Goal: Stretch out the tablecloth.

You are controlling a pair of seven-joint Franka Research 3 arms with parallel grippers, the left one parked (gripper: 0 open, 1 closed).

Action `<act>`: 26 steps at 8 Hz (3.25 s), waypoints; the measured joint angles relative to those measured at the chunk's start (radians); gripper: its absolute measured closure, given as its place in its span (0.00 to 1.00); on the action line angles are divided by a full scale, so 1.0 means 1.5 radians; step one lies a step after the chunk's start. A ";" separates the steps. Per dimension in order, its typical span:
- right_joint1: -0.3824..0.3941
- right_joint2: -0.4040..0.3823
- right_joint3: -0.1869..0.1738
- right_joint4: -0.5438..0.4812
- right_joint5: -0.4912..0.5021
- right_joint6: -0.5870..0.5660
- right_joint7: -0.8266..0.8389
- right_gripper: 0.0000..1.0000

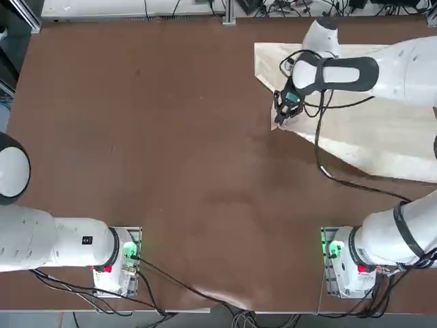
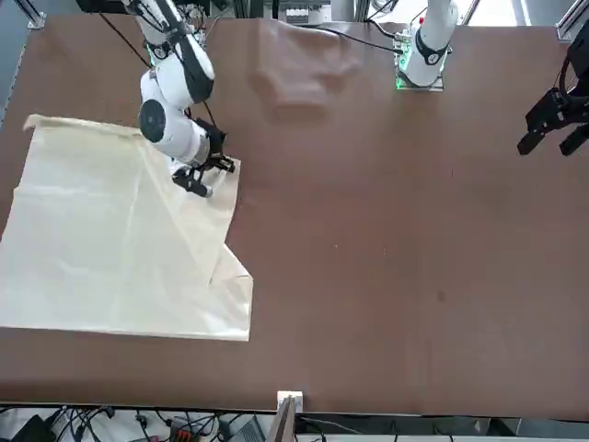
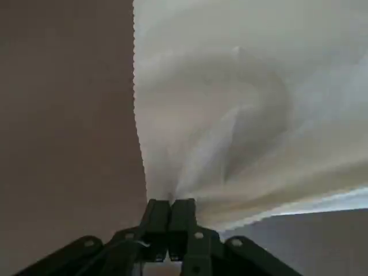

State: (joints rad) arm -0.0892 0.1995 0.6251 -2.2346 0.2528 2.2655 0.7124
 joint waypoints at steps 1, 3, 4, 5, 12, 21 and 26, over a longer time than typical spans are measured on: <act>0.008 -0.001 0.003 -0.004 0.000 -0.017 0.005 0.97; 0.010 -0.001 0.003 -0.005 0.000 -0.038 0.006 0.97; 0.009 -0.001 0.003 -0.006 0.000 -0.049 0.006 0.97; 0.010 -0.001 0.004 -0.009 0.000 -0.063 0.006 0.97; 0.014 -0.007 0.054 -0.050 0.001 -0.145 0.006 0.97; 0.057 -0.009 0.057 -0.097 0.006 -0.150 0.017 0.97; 0.098 -0.007 0.057 -0.098 0.012 -0.148 0.044 0.80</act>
State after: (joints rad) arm 0.0578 0.1883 0.7113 -2.3817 0.2705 2.0431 0.7781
